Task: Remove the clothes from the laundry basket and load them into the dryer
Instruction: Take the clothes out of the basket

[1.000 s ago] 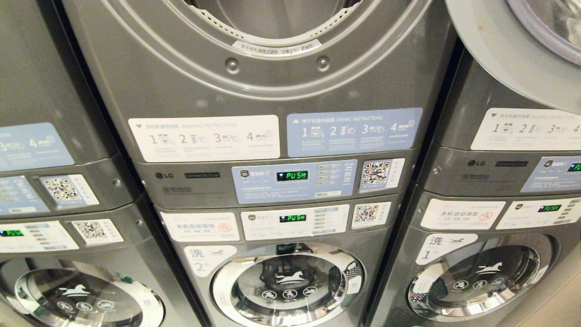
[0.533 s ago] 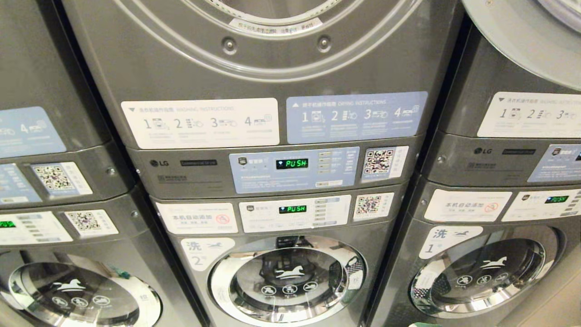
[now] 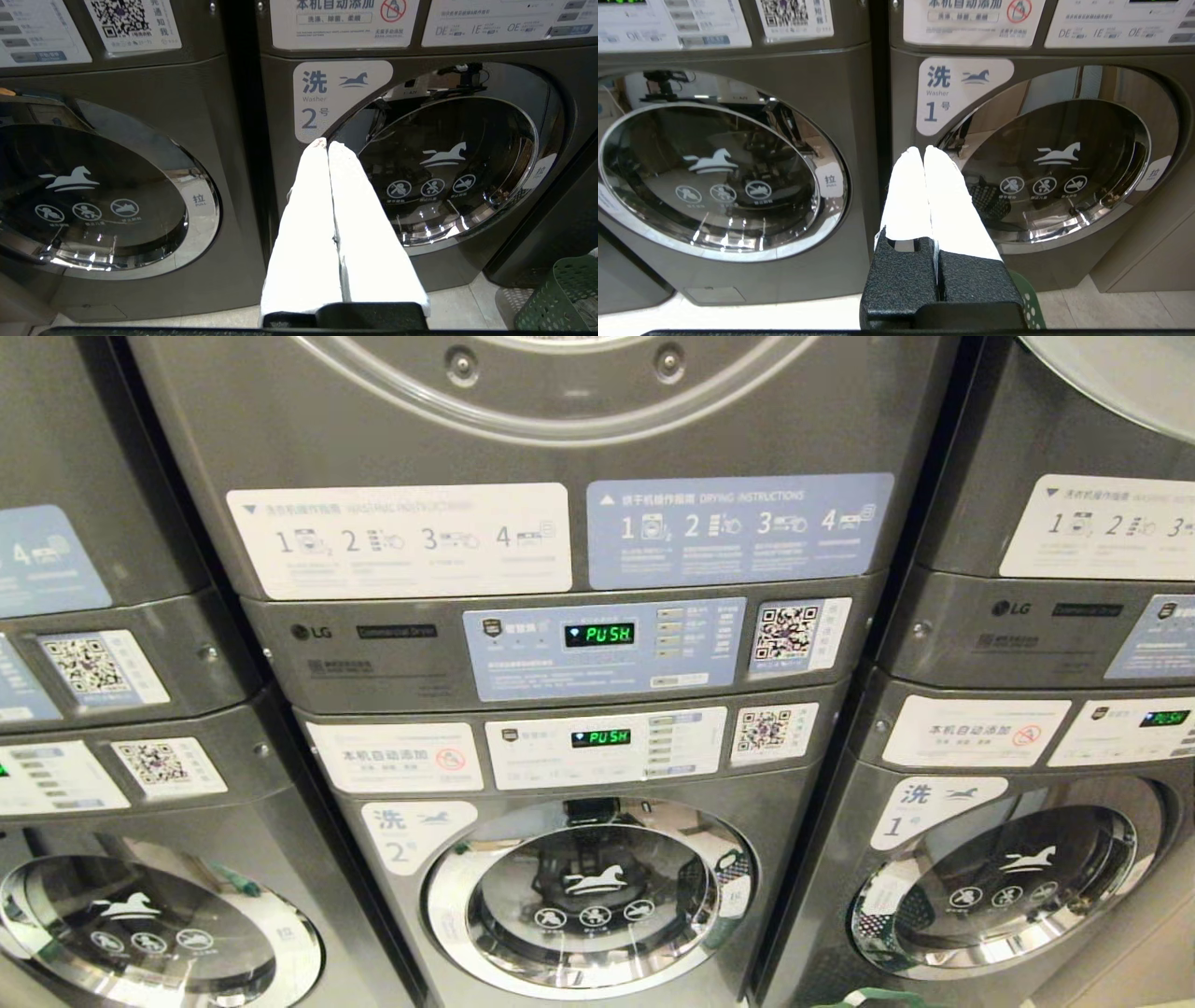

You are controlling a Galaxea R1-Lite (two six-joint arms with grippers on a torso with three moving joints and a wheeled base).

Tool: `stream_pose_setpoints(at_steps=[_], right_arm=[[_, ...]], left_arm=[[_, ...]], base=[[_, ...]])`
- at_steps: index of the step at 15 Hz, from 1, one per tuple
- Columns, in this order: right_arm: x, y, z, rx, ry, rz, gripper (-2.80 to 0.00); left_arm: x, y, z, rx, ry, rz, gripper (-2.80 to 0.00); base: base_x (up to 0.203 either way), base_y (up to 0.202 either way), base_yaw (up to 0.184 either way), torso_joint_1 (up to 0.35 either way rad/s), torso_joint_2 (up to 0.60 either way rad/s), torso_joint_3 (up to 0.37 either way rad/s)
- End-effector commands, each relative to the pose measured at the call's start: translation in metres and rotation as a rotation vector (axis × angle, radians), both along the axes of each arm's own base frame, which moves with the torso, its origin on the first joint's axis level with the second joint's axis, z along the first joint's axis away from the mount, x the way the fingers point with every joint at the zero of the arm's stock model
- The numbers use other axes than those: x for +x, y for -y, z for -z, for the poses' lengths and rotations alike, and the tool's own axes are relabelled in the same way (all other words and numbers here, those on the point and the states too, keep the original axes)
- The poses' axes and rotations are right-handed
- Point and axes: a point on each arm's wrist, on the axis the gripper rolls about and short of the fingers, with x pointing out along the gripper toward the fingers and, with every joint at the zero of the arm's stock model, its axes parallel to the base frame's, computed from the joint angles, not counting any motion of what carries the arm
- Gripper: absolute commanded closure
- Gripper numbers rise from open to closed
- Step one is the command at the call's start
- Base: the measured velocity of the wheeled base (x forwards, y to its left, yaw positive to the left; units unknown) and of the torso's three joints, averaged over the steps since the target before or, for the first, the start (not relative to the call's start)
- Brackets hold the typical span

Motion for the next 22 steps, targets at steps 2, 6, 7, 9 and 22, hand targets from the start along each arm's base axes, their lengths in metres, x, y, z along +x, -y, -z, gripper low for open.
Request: stream_pose_setpoints(at_steps=[2, 6, 7, 9, 22], right_arm=[[0.0000, 0.0000, 0.0000, 0.000, 0.000, 0.000, 0.00], [0.0000, 0.0000, 0.0000, 0.000, 0.000, 0.000, 0.00], [0.0000, 0.0000, 0.0000, 0.000, 0.000, 0.000, 0.00], [0.0000, 0.0000, 0.0000, 0.000, 0.000, -0.001, 0.00], [0.0000, 0.0000, 0.0000, 0.000, 0.000, -0.001, 0.00]], left_arm=[[0.0001, 0.0000, 0.0005, 0.000, -0.001, 0.000, 0.00], [0.0001, 0.0000, 0.0005, 0.000, -0.001, 0.000, 0.00], [0.0001, 0.0000, 0.0005, 0.000, -0.001, 0.000, 0.00], [0.0001, 0.0000, 0.0005, 0.000, -0.001, 0.000, 0.00], [0.0001, 0.0000, 0.0005, 0.002, -0.001, 0.000, 0.00]], base=[[0.000, 0.000, 0.000, -0.216, 0.49, 0.263], [0.000, 0.000, 0.000, -0.245, 0.55, 0.301], [0.000, 0.000, 0.000, -0.233, 0.54, 0.314], [0.000, 0.000, 0.000, -0.228, 0.54, 0.294], [0.000, 0.000, 0.000, -0.193, 0.49, 0.303]])
